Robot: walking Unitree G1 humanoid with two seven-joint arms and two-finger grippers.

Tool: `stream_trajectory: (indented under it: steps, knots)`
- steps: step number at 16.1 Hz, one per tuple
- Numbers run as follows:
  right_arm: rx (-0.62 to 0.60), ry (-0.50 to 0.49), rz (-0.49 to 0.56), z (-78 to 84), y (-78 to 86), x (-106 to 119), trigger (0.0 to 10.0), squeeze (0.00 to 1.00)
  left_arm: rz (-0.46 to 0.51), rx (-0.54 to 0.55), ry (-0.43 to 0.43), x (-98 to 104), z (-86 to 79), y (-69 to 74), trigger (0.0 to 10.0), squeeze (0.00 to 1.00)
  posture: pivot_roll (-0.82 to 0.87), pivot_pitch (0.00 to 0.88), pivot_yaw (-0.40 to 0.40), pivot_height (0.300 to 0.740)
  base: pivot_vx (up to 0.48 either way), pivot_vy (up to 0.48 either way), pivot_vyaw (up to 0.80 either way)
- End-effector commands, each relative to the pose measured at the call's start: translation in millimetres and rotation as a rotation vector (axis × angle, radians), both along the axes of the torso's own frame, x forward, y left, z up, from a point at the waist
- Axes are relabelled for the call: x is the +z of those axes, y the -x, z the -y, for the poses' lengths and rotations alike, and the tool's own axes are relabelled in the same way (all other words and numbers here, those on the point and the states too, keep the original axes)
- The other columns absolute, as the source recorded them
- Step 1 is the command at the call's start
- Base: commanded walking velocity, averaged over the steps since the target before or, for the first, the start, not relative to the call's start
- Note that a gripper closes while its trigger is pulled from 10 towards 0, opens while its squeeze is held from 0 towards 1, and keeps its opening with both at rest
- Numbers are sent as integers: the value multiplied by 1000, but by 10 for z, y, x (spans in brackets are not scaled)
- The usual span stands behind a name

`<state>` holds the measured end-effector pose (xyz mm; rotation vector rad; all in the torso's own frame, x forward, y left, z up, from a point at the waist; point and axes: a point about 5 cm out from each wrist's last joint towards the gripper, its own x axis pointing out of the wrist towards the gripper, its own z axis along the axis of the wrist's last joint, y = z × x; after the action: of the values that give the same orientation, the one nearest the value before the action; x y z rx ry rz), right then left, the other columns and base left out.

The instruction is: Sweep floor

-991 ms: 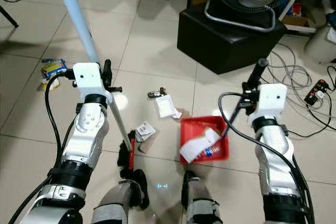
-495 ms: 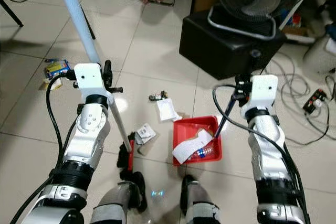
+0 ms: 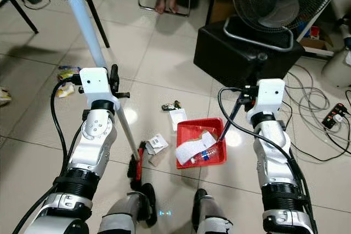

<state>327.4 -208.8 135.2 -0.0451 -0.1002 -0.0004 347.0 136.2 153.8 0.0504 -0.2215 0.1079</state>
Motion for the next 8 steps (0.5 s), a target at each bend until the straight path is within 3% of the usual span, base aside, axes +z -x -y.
stream_trajectory:
  steps: [1,8]
  knots:
    - [-11,4,50,6,4,60,10000,0,17,-32,-7,42,51,-3,10000,0,-117,170,-3,740,0,0,0]
    - [-27,-21,51,-30,38,-12,10000,0,15,-51,-21,97,49,-31,10000,0,-115,167,30,740,0,0,0]
